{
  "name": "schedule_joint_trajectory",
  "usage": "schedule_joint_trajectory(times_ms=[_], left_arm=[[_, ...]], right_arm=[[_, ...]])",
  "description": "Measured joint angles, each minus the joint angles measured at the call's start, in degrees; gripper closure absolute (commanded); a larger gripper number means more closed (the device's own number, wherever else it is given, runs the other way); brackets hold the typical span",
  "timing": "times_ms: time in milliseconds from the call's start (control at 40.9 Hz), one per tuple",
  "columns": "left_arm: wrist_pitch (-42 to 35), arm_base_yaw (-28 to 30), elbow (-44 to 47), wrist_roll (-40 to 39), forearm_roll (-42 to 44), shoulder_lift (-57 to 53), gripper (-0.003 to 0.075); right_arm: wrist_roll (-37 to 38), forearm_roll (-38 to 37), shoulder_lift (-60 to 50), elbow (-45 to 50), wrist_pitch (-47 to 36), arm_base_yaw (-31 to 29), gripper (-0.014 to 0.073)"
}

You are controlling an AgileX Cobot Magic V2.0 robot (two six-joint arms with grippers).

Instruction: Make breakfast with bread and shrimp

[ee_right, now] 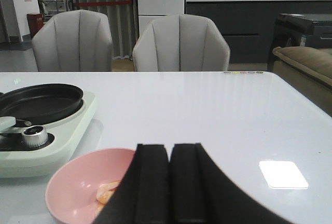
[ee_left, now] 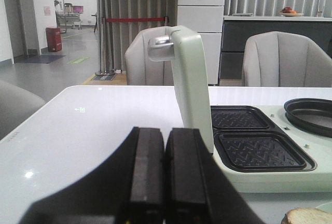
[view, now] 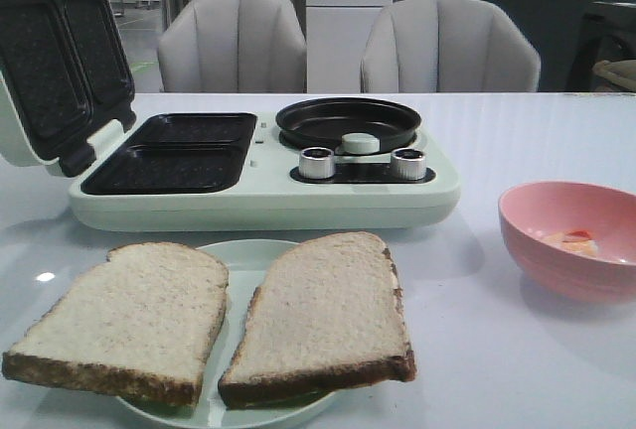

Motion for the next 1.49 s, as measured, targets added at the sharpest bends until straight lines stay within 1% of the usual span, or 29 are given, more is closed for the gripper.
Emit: schedule_joint_trajectory(times_ms=[758, 856, 930, 1003, 1076, 1150, 1272, 1370, 1443, 1492], left_arm=[[-0.15, 0.00, 0.00, 0.00, -0.38, 0.00, 0.0619], [-2.57, 0.00, 0.00, 0.00, -2.71, 0.00, 0.0619], [-6.69, 0.00, 0.00, 0.00, -3.30, 0.00, 0.0619], [-12.61, 0.00, 0.00, 0.00, -3.56, 0.00, 0.0619], [-14.21, 0.00, -0.80, 0.00, -3.56, 0.00, 0.0619], [-11.09, 0.00, -3.80, 0.00, -2.76, 0.00, 0.0619], [-2.93, 0.00, -13.05, 0.00, -0.38, 0.31, 0.0619], [2.96, 0.00, -20.51, 0.00, 0.95, 3.17, 0.0619], [6.98, 0.00, -24.36, 0.00, 1.11, 5.84, 0.0619], [10.15, 1.34, -26.50, 0.00, 1.20, 7.71, 0.0619]], right_arm=[[0.00, 0.00, 0.00, 0.00, -0.19, 0.00, 0.0578], [0.00, 0.00, 0.00, 0.00, -0.81, 0.00, 0.0578], [0.00, 0.00, 0.00, -1.01, -0.81, 0.00, 0.0578], [0.00, 0.00, 0.00, -4.36, 0.54, 0.00, 0.0578], [0.00, 0.00, 0.00, -9.38, 2.79, 0.00, 0.0578], [0.00, 0.00, 0.00, -15.13, 5.76, 0.00, 0.0578], [0.00, 0.00, 2.08, -24.06, 11.02, 0.00, 0.0578], [0.00, 0.00, 6.65, -30.75, 15.92, 0.00, 0.0578], [0.00, 0.05, 10.13, -34.23, 20.32, 0.00, 0.0578], [0.00, 0.05, 12.83, -36.21, 23.33, 0.00, 0.0578]])
